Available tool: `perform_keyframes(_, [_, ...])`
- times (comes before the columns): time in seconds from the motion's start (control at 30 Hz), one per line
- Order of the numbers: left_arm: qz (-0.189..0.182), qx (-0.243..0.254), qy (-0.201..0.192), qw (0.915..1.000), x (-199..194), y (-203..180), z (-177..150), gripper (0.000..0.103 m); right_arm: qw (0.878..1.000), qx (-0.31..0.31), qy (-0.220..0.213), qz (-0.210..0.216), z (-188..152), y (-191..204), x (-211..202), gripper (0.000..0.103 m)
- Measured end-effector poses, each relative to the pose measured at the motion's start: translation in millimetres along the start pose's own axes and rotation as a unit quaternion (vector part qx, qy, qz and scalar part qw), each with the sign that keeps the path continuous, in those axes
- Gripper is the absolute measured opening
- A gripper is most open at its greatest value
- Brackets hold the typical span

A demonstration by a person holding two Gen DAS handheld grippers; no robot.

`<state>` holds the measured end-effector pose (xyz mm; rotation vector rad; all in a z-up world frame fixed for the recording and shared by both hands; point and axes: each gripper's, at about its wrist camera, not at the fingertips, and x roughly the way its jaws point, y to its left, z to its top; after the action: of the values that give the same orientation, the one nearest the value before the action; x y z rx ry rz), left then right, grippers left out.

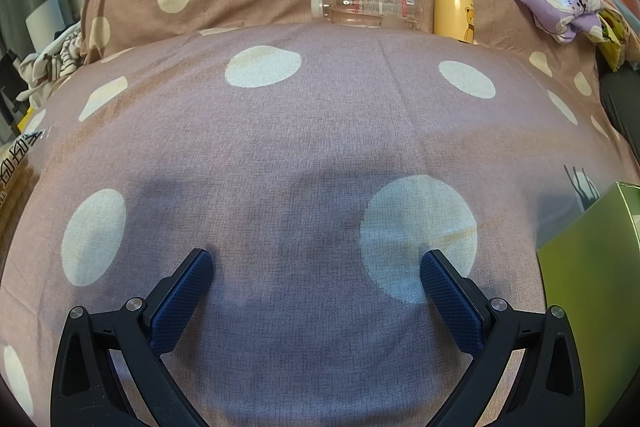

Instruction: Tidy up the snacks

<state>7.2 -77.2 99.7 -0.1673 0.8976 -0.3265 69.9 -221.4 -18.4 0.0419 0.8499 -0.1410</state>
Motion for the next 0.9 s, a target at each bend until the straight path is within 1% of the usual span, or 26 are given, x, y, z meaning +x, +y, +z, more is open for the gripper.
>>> perform_keyframes(0.37, [-0.002, -0.004, 0.003, 1.0, 0.8, 5.2, 0.9, 0.054, 1.0, 0.0, 0.0, 0.0, 0.4, 0.8, 0.1, 0.103])
perform_keyframes(0.9, [-0.016, 0.001, 0.007, 0.9998, 2.9, 6.0, 3.5, 0.054, 1.0, 0.0, 0.0, -0.001, 0.7, 2.0, 0.0, 0.103])
